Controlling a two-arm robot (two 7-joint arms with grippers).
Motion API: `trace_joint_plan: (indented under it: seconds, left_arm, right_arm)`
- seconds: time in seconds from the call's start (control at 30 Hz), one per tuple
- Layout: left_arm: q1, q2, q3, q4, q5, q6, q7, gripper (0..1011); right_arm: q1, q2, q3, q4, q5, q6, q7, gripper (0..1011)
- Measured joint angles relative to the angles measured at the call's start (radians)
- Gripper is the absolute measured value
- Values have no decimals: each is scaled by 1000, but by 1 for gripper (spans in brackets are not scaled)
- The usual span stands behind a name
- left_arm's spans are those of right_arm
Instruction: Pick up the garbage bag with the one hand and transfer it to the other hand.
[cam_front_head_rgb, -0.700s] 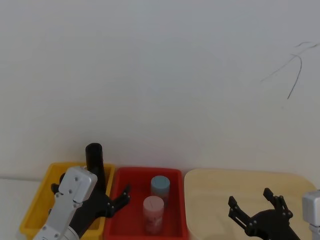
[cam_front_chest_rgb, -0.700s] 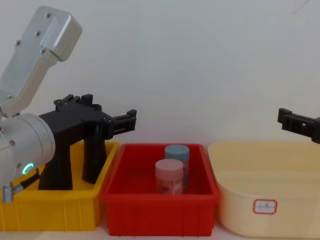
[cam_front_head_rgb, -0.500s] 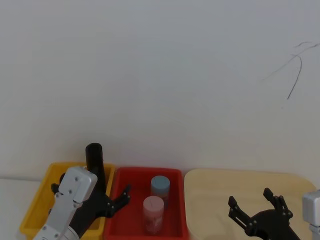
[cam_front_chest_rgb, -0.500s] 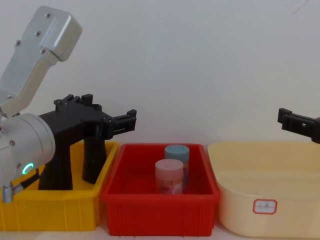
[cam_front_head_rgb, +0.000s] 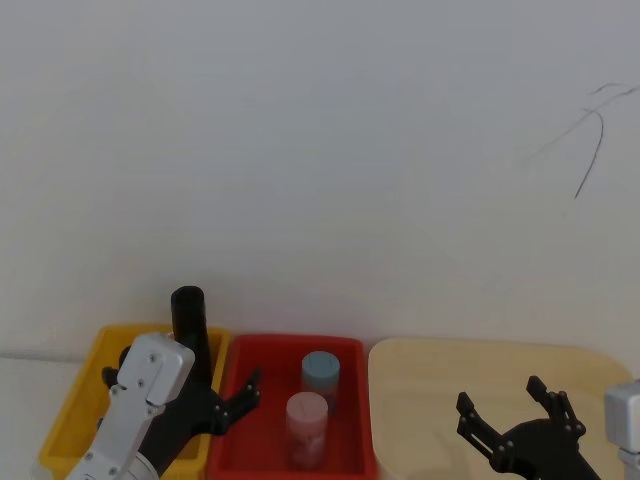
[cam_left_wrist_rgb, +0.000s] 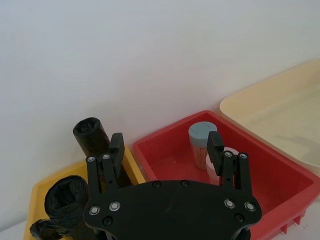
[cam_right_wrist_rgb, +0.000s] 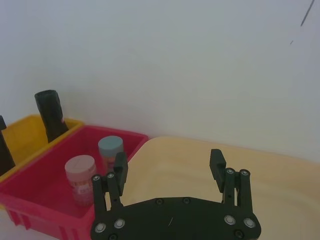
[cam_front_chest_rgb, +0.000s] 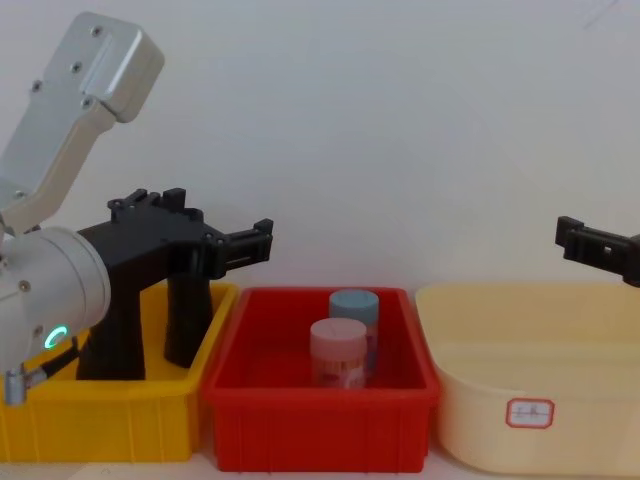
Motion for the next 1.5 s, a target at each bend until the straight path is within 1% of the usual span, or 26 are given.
trace_joint_plan:
  seconds: [1.5]
  left_arm:
    - [0,0,0,0,0,0,0,1000]
  right_arm:
    - [0,0,0,0,0,0,0,1001]
